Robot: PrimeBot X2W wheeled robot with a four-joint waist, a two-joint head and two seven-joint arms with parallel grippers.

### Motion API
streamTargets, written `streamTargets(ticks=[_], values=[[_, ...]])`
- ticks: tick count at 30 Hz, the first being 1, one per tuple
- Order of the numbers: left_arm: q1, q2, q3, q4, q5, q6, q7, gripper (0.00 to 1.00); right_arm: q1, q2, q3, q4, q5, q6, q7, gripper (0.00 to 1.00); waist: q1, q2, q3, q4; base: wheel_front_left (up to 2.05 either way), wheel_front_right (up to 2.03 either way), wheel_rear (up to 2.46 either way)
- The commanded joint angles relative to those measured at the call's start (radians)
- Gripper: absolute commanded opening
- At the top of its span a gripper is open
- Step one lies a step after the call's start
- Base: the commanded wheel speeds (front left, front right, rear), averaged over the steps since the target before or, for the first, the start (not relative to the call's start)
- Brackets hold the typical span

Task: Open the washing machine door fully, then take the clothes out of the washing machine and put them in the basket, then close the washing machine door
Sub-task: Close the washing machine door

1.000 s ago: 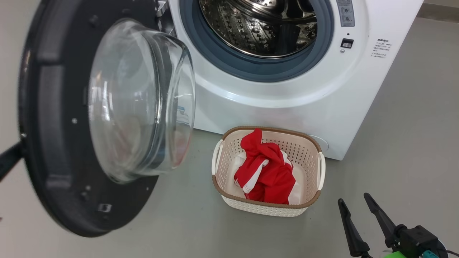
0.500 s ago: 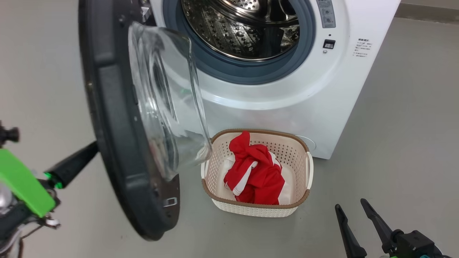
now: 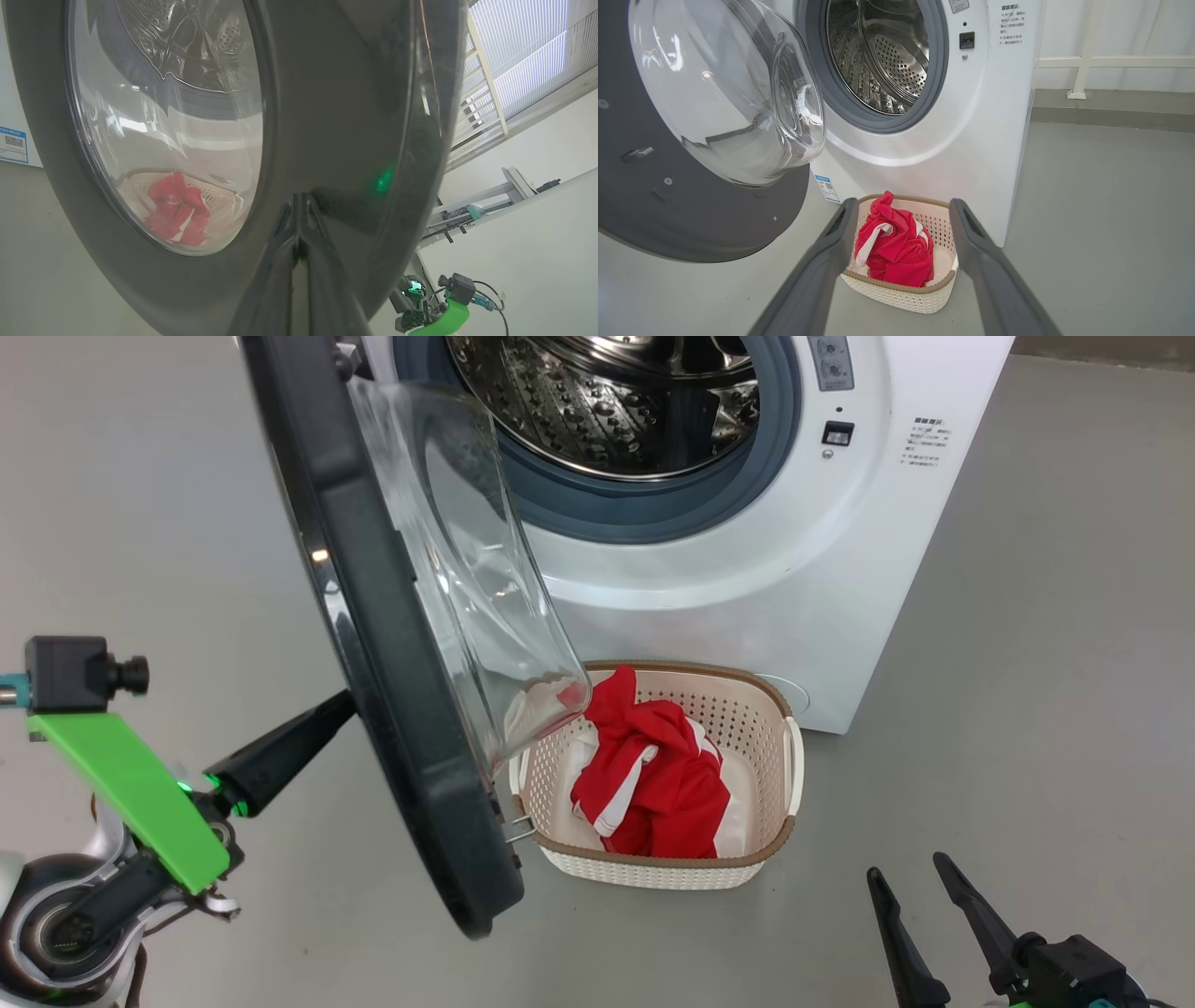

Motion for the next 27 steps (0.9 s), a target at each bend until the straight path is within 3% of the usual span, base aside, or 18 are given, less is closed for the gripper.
streamTargets(ticks=[1,6,10,19,21,22,23,27], values=[[-0.048,0.041,0.037,-0.020,0.008,-0.007,-0.010,0.00,-0.031,-0.009,0.021,-0.022,0.004,0.008,-0.007,1.00,0.0000,0.0000,0.000,0.001,0.00,0.00,0.00],[-0.029,0.047,0.035,0.001,0.009,-0.007,-0.047,0.02,-0.029,-0.006,0.019,-0.022,0.006,0.008,-0.007,1.00,0.0000,0.0000,-0.001,0.009,0.00,0.00,0.00],[0.006,0.042,0.041,0.014,0.005,-0.007,-0.095,0.29,-0.034,-0.005,0.024,-0.020,0.008,0.008,-0.007,1.00,0.0000,0.0000,-0.006,0.019,0.00,0.00,0.00],[0.107,0.025,0.039,0.047,-0.006,-0.007,-0.192,0.49,-0.040,-0.011,0.036,-0.020,0.009,0.008,-0.007,1.00,0.0000,0.0000,-0.014,0.050,0.00,0.00,0.00],[0.124,0.016,0.045,0.055,-0.010,-0.007,-0.225,0.71,-0.044,-0.015,0.039,-0.019,0.010,0.008,-0.007,1.00,0.0000,0.0000,-0.014,0.057,0.00,0.00,0.00],[0.134,0.016,0.044,0.059,-0.005,-0.007,-0.242,0.94,-0.045,-0.017,0.039,-0.018,0.010,0.008,-0.007,1.00,0.0000,0.0000,-0.015,0.061,0.00,0.00,0.00],[0.145,0.015,0.043,0.062,0.003,-0.007,-0.260,1.00,-0.047,-0.018,0.041,-0.017,0.011,0.008,-0.007,1.00,0.0000,0.0000,-0.016,0.064,0.00,0.00,0.00],[0.197,0.006,0.029,0.080,0.011,-0.007,-0.321,1.00,-0.047,-0.024,0.056,-0.015,0.017,0.008,-0.007,1.00,0.0000,0.0000,-0.024,0.080,0.00,0.00,0.00]])
